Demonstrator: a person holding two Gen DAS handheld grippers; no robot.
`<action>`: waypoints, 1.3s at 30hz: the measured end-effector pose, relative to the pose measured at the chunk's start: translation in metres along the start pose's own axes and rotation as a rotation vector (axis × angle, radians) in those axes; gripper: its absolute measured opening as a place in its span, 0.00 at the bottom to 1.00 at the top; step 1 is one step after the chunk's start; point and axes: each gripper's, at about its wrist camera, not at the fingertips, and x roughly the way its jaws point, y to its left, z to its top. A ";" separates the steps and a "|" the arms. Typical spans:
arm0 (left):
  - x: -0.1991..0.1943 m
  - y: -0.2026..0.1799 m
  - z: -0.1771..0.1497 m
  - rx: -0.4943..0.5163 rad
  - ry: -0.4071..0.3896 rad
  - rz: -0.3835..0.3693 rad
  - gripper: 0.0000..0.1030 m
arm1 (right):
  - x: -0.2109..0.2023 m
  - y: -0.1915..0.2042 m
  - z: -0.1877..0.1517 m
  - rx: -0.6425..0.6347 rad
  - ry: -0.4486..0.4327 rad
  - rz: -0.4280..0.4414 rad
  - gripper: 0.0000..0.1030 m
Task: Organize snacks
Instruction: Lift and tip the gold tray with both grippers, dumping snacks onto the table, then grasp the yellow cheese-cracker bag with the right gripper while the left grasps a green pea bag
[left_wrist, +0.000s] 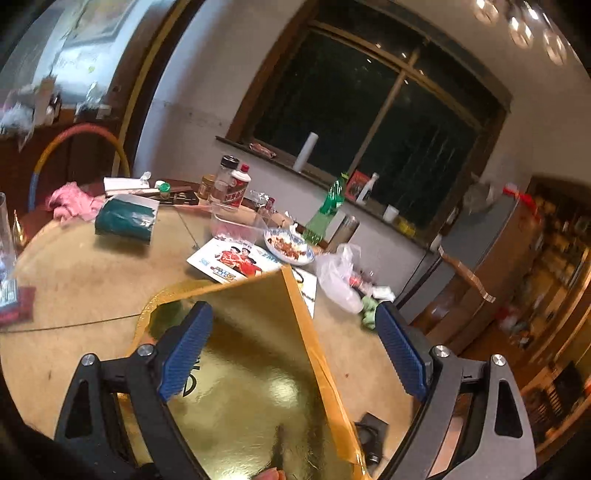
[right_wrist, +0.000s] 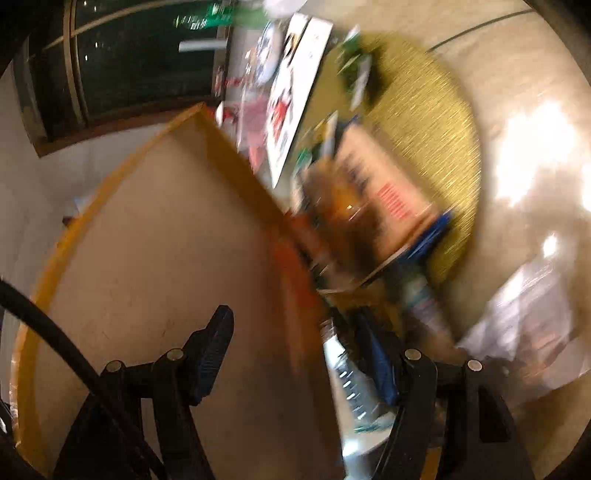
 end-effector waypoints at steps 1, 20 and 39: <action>-0.007 0.009 0.007 -0.011 -0.007 -0.003 0.87 | 0.008 0.010 -0.004 -0.017 0.016 -0.009 0.66; -0.199 0.368 -0.093 -0.775 -0.362 0.710 0.91 | 0.184 0.092 -0.234 -1.378 0.347 -0.280 0.67; -0.123 0.133 -0.119 0.105 0.156 0.559 0.92 | 0.011 0.087 -0.198 -1.307 0.124 -0.400 0.67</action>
